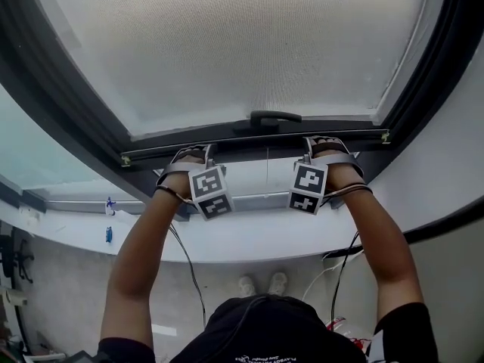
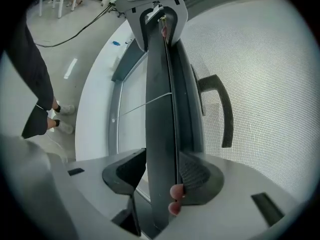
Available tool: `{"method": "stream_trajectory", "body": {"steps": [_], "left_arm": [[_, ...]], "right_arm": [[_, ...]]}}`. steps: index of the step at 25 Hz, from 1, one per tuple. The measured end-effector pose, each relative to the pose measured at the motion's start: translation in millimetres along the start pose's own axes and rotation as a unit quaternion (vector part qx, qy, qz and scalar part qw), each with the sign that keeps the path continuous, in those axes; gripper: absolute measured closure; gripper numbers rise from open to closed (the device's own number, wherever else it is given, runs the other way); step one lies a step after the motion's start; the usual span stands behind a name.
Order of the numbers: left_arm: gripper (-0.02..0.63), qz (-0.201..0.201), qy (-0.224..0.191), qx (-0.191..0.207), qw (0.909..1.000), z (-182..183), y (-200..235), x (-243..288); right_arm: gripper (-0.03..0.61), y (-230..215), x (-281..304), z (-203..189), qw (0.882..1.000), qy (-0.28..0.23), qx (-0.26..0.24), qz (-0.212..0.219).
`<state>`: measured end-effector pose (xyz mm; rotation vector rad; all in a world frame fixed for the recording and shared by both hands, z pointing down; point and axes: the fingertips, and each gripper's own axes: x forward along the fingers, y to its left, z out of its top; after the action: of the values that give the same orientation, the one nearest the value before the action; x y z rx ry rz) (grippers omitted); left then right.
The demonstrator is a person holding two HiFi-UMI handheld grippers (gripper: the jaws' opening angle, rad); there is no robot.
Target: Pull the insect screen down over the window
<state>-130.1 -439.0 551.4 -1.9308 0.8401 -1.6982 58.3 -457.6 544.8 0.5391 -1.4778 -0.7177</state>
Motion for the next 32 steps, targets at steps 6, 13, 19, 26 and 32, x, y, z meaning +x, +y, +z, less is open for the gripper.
{"method": "stream_trajectory", "body": {"steps": [6, 13, 19, 26, 32], "left_arm": [[0.403, 0.015, 0.005, 0.005, 0.9999, 0, 3, 5], [0.423, -0.009, -0.002, -0.010, 0.9999, 0, 6, 5], [0.430, -0.019, -0.013, -0.024, 0.9995, 1, 9, 3], [0.430, 0.005, -0.006, -0.021, 0.9997, 1, 7, 3], [0.430, 0.054, -0.092, -0.117, 0.9874, 26, 30, -35]], "right_arm": [[0.382, -3, 5, -1, 1.000, 0.011, 0.003, -0.020], [0.382, -8, 7, 4, 1.000, -0.017, 0.015, -0.010], [0.382, -11, 6, 5, 1.000, -0.021, 0.008, -0.016], [0.382, -11, 2, 4, 0.999, -0.023, 0.002, -0.025], [0.382, -25, -29, 15, 0.993, -0.084, 0.061, -0.059]]}}
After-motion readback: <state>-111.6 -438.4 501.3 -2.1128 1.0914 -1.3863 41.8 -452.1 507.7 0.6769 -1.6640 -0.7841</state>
